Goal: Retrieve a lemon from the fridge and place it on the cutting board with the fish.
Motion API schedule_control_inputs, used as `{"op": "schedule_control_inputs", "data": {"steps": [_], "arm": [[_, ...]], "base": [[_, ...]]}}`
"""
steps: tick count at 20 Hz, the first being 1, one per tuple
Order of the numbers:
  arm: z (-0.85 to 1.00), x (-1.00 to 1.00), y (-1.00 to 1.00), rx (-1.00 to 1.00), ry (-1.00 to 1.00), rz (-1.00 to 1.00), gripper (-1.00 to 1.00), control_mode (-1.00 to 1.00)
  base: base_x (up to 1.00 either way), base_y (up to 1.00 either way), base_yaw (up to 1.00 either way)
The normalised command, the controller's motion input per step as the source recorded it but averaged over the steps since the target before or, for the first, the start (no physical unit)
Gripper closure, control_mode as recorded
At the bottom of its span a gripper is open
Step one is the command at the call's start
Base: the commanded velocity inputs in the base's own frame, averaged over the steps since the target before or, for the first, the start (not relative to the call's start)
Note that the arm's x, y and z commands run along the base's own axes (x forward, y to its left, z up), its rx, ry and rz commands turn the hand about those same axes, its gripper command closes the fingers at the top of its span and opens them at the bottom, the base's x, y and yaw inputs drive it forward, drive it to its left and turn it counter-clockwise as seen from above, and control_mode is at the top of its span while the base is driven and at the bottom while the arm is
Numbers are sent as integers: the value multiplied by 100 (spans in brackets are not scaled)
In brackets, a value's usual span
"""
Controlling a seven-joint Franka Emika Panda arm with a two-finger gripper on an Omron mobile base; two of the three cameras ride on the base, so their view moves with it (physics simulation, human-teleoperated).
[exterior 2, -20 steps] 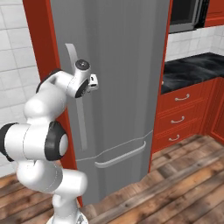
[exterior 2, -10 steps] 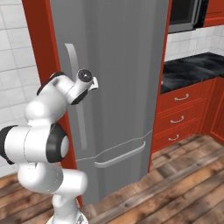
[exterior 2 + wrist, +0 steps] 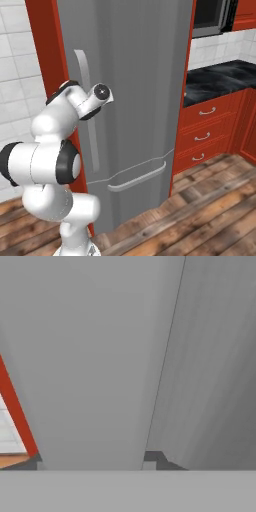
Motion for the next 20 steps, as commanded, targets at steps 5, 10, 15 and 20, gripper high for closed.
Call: {"op": "schedule_control_inputs", "data": {"steps": [5, 10, 15, 20], "arm": [[0, -12, -44, 0, 1, 0, 100, -100], [0, -62, -100, 0, 0, 0, 100, -100], [3, -95, -100, 0, 0, 0, 100, -100], [17, -74, -100, 0, 5, 0, 100, -100]], "base": [[0, 0, 0], [0, 0, 0], [0, 0, 0], [0, 0, 0]]}}
